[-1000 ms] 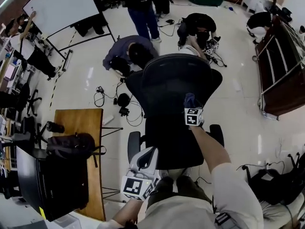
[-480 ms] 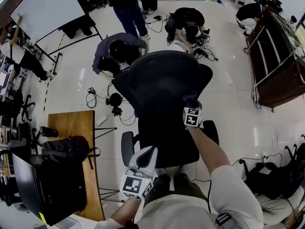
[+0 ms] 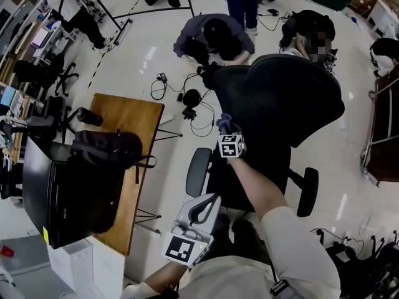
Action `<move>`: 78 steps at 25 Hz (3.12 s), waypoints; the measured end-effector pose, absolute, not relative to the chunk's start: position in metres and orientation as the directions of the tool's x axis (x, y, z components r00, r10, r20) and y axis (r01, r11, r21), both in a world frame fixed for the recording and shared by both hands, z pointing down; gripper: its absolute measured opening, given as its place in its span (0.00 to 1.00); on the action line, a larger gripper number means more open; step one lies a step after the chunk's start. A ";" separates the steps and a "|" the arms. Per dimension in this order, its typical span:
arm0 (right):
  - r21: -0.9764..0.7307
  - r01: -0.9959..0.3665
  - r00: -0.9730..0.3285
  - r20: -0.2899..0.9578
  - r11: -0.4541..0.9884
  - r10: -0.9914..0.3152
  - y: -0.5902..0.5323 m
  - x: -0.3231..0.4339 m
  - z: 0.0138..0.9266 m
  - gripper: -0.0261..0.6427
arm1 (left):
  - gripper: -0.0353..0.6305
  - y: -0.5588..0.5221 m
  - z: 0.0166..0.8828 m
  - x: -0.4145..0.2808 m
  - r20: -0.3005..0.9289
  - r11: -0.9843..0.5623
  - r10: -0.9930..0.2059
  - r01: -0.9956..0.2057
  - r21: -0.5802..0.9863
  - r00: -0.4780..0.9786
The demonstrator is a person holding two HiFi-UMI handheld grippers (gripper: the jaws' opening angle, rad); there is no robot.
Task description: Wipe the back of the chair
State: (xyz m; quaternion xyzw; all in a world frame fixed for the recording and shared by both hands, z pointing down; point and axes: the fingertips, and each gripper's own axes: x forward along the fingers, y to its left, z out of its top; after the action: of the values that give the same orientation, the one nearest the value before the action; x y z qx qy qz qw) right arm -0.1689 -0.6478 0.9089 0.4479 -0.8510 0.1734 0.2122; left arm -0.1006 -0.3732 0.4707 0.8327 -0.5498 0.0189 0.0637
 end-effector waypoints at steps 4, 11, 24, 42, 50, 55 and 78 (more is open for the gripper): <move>-0.116 -0.850 -0.496 0.508 0.514 -0.704 -0.669 -0.165 0.905 0.12 | 0.14 -0.384 0.493 -0.117 0.258 -0.317 -0.902 -0.937 0.148 0.346; -0.099 -0.961 -0.271 0.527 0.259 -0.805 -0.639 -0.007 0.926 0.12 | 0.14 -0.361 0.484 -0.106 0.078 -0.430 -0.895 -0.896 0.107 0.439; -0.097 -0.994 -0.017 0.537 -0.042 -0.843 -0.635 0.217 0.937 0.12 | 0.14 -0.374 0.510 -0.003 0.117 -0.602 -0.783 -0.792 0.105 0.611; -0.112 -0.860 -0.463 0.582 0.498 -0.669 -0.648 -0.177 1.047 0.12 | 0.14 -0.375 0.612 -0.174 0.270 -0.251 -0.924 -0.963 0.101 0.270; -0.128 -0.962 -0.267 0.632 0.242 -0.728 -0.663 -0.004 1.054 0.12 | 0.14 -0.403 0.591 -0.119 0.244 -0.353 -0.895 -0.928 0.123 0.373; -0.110 -0.992 -0.036 0.709 -0.061 -0.704 -0.664 0.162 1.082 0.12 | 0.14 -0.420 0.612 -0.051 0.251 -0.468 -0.835 -0.872 0.143 0.489; -0.088 -0.941 -0.289 -0.286 0.326 -0.913 -0.260 0.060 0.519 0.12 | 0.14 -0.191 0.519 -0.152 -0.130 -0.422 -0.897 -0.906 -0.032 0.423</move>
State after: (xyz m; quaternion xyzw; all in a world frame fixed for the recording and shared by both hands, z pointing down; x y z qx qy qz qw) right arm 0.0597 -0.2595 0.5193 0.5786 -0.8014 -0.0487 -0.1435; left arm -0.1516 -0.1915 0.5186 0.8420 -0.5353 -0.0464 -0.0488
